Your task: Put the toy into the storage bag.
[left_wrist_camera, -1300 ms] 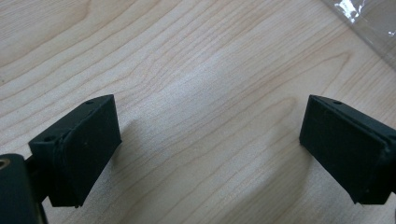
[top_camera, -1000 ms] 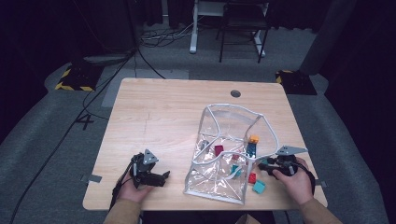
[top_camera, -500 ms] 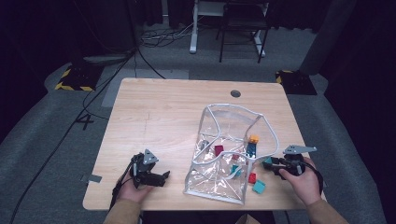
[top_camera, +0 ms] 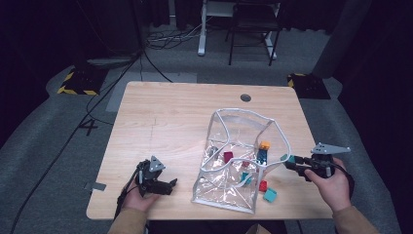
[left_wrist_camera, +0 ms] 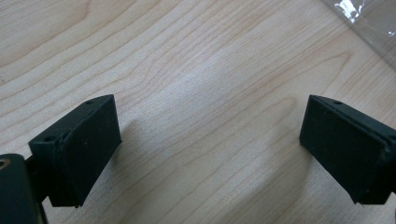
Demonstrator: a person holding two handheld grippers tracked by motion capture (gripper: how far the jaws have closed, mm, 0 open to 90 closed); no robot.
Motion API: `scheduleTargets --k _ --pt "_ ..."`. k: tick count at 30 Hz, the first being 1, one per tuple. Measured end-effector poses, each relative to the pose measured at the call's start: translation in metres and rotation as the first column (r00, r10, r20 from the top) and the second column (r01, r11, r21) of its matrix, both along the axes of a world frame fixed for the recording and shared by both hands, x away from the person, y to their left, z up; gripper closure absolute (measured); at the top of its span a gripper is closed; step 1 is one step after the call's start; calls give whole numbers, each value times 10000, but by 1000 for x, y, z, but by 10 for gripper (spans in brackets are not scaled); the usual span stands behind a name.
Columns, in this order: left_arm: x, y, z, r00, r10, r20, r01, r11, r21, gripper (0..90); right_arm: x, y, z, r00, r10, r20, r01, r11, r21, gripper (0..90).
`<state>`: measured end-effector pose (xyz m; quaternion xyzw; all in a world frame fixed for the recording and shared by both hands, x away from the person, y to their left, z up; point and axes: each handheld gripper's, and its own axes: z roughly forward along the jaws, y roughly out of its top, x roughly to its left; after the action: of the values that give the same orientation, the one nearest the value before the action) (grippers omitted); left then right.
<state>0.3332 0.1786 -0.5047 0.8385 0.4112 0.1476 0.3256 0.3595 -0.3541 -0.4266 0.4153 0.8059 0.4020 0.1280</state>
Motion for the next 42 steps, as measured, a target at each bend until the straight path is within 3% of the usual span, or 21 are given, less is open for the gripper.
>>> scheduleTargets --k 16,29,35,42 --pt "0 0 0 10000 12 2 -12 10000 -2 53 1 -9 52 9971 -195 742 163 9990 426 590" --pt "0 0 0 10000 13 -14 -13 10000 -20 53 2 -2 90 9942 1 1075 -66 9981 608 591" --pt "0 0 0 10000 2 1 -2 10000 -3 53 6 13 114 9904 362 1334 -434 9977 513 591" --pt "0 0 0 10000 -9 -2 9 10000 5 53 14 37 129 9853 937 1429 -1016 9936 492 591"
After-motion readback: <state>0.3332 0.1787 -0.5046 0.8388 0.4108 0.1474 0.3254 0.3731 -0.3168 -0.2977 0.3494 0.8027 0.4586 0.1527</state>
